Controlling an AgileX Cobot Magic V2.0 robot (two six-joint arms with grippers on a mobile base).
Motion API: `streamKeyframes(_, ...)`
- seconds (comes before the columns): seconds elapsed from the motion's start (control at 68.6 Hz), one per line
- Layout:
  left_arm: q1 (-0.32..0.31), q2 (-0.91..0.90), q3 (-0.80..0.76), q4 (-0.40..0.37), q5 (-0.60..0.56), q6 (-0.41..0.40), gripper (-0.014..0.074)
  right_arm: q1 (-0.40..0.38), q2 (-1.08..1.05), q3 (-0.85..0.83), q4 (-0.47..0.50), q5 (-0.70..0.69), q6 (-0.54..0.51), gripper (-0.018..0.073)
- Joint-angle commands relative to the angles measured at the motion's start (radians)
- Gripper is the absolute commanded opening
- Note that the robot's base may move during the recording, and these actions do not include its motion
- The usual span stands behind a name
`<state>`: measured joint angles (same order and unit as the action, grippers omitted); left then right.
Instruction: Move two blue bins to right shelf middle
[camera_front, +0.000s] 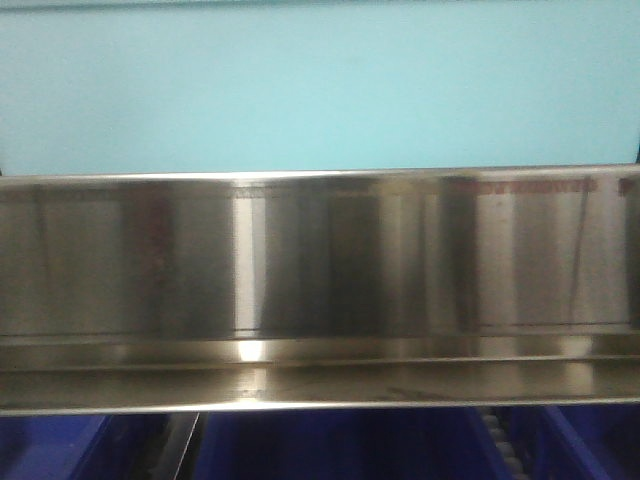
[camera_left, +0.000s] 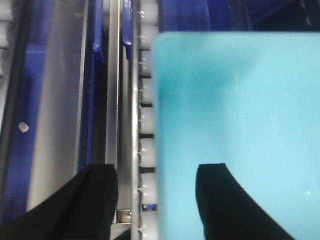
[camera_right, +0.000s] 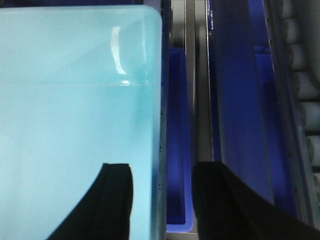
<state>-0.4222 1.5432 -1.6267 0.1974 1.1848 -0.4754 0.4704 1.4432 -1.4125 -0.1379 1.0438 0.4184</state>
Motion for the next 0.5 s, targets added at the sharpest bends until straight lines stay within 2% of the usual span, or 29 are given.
streamKeyframes(0.0, -0.02, 0.02, 0.002, 0.001, -0.003, -0.008, 0.0283, 0.001, 0.027, -0.009, -0.007, -0.002, 0.001, 0.0202)
streamKeyframes(0.117, -0.02, 0.055, 0.002, 0.002, 0.006, -0.01, 0.0283, 0.001, 0.057, -0.009, -0.007, 0.0, 0.001, 0.0202)
streamKeyframes(0.219, -0.02, 0.087, 0.002, 0.03, 0.026, -0.045, 0.0283, 0.001, 0.084, -0.009, -0.007, 0.002, 0.003, 0.0202)
streamKeyframes(0.481, -0.02, 0.132, 0.005, 0.034, 0.036, -0.048, 0.0283, 0.001, 0.111, -0.009, -0.007, 0.023, 0.003, 0.0202)
